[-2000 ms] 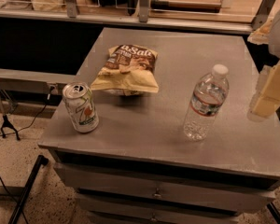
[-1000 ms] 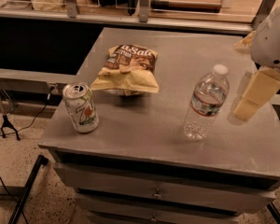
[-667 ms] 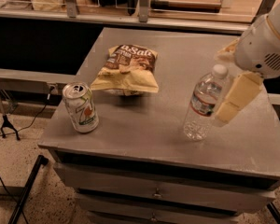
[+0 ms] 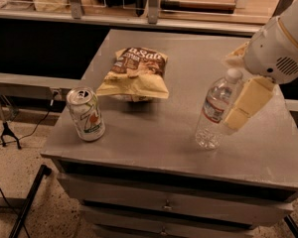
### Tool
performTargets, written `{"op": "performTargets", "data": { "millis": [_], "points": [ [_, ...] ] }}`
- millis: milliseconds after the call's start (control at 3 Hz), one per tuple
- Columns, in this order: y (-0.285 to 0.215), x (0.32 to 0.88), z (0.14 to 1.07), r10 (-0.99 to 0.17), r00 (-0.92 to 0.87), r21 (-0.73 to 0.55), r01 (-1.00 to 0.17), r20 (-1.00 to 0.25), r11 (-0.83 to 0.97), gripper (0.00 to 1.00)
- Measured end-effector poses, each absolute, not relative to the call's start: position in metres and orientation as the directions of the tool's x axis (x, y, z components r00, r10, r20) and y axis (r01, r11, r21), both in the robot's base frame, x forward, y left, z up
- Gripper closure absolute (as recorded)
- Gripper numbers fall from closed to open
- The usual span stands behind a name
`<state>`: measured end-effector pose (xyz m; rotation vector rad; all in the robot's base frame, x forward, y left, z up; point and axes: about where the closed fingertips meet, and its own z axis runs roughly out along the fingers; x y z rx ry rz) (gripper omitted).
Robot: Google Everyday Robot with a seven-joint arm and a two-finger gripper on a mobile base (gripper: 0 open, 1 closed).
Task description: Move water bottle near brown chip bag
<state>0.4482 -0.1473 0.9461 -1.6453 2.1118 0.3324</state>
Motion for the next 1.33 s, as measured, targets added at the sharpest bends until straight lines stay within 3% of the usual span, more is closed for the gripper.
{"op": "performTargets", "data": {
  "millis": [333, 1333],
  "points": [
    [-0.1458, 0.4486, 0.9457, -0.856, -0.193, -0.079, -0.962, -0.480, 0.261, 0.16],
    [-0.1412, 0.4512, 0.9502, -0.856, -0.178, -0.095, -0.963, -0.486, 0.254, 0.86]
  ]
}}
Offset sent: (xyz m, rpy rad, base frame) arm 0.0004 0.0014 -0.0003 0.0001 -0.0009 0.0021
